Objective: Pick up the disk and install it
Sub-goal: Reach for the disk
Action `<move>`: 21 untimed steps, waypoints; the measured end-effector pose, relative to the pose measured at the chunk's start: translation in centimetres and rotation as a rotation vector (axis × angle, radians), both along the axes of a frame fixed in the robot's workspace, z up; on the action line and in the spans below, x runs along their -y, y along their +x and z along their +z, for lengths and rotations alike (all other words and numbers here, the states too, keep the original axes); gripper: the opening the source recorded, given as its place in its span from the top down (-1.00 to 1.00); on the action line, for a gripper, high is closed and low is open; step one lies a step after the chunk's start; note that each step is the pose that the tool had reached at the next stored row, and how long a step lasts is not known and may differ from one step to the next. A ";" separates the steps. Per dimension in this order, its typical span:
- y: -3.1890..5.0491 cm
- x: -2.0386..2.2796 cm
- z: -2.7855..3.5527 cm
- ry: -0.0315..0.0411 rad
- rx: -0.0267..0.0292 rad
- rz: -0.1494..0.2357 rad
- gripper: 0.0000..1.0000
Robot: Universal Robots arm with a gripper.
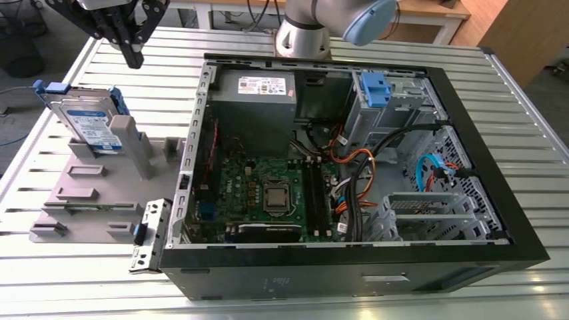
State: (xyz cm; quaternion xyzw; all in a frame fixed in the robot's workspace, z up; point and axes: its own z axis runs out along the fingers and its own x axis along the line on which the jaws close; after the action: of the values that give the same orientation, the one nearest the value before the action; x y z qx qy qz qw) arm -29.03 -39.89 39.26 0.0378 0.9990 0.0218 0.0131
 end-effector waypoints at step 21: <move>-0.81 0.00 0.00 0.0000 -0.0001 0.000 0.79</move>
State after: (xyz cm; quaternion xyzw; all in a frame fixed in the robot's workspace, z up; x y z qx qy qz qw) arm -29.84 -39.89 39.25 0.0379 0.9990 0.0218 0.0130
